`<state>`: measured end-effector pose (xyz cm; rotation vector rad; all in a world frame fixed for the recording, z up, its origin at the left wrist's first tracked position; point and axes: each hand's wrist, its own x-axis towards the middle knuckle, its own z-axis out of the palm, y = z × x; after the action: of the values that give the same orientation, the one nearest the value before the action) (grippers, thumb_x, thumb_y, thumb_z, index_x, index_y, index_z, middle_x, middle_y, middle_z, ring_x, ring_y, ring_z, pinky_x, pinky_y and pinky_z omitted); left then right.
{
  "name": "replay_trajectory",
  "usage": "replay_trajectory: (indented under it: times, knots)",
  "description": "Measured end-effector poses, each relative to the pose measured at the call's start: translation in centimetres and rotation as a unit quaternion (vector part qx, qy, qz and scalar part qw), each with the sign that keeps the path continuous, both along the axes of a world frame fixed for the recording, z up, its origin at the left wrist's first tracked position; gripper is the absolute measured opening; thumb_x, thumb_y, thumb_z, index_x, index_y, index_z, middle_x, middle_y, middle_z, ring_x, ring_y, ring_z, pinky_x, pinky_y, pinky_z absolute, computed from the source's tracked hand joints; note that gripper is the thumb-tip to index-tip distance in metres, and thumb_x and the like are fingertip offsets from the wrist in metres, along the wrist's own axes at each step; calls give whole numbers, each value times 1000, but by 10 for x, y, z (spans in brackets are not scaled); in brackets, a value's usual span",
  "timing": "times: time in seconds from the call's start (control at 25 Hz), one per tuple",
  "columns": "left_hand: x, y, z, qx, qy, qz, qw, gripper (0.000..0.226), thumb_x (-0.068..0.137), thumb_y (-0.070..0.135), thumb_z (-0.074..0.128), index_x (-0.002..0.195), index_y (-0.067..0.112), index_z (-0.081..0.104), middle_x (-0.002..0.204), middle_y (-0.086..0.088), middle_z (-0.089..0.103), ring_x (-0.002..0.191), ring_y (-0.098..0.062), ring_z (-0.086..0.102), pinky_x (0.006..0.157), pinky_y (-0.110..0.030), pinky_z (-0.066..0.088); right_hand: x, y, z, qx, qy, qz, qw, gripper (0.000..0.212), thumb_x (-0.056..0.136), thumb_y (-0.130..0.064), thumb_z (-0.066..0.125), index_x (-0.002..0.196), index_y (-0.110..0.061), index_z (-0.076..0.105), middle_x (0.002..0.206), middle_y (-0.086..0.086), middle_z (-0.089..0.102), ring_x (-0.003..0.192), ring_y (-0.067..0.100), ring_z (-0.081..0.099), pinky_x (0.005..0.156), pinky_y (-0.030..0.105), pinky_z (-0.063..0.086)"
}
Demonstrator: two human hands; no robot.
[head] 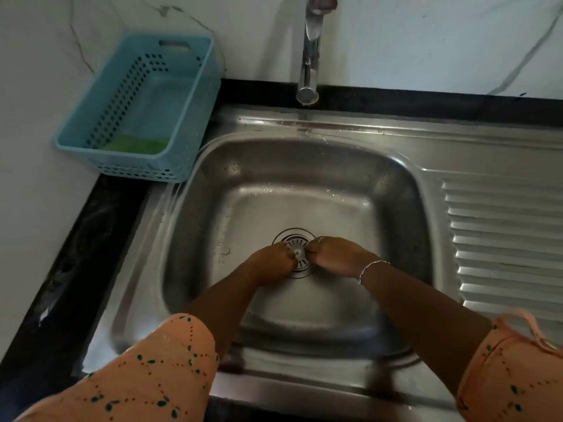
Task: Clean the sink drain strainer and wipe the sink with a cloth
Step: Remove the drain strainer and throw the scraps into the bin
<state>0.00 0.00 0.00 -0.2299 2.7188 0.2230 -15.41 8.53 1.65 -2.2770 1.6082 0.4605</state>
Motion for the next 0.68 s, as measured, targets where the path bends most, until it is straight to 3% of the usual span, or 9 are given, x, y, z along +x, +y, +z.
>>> replay_trajectory:
  times: [0.04,0.12,0.24,0.44,0.52,0.6,0.68]
  knots:
    - [-2,3,0,12,-20,36,999,36,96,8,31,127,1,50,135,-17,51,125,-31,44,109,-37,30,0,-2,-4,11,24,-2,1000,33,96,-15,35,121,-6,54,128,12,55,122,29,48,99,38,42]
    - [-5,4,-6,55,-26,85,995,38,97,11,31,130,2,48,137,-15,50,127,-29,44,109,-37,33,1,-1,-13,42,-12,-21,999,34,96,-19,35,122,-9,55,131,13,54,123,27,49,101,37,41]
    - [-4,3,-4,52,-74,74,993,36,96,11,33,124,1,53,131,-16,55,122,-30,48,105,-38,38,5,1,-23,44,-17,-11,999,35,97,-12,34,126,-7,52,137,12,51,129,28,44,109,38,35]
    - [-1,3,-8,106,-50,141,983,35,93,7,36,121,0,55,126,-18,57,116,-31,52,96,-36,41,9,0,-33,18,-20,-30,999,34,95,-17,38,121,-8,56,132,15,54,123,28,49,105,37,39]
    - [-6,4,-7,134,-42,197,970,32,90,7,40,115,-1,58,122,-21,58,109,-32,54,90,-36,41,11,-2,-34,8,-8,19,1000,34,95,-20,38,122,-9,55,131,18,53,121,29,50,102,38,40]
    - [-6,3,-8,119,-35,189,974,30,90,7,40,114,-2,56,120,-23,56,108,-33,52,88,-37,41,13,-3,-35,23,20,41,999,35,96,-15,35,124,-3,52,131,20,52,121,32,49,101,40,40]
    - [-2,1,-11,90,-67,128,985,33,94,10,37,120,-1,53,126,-20,53,117,-33,48,96,-39,39,17,-2,-31,17,10,32,999,35,96,-8,31,123,0,51,128,20,54,119,34,50,99,43,40]
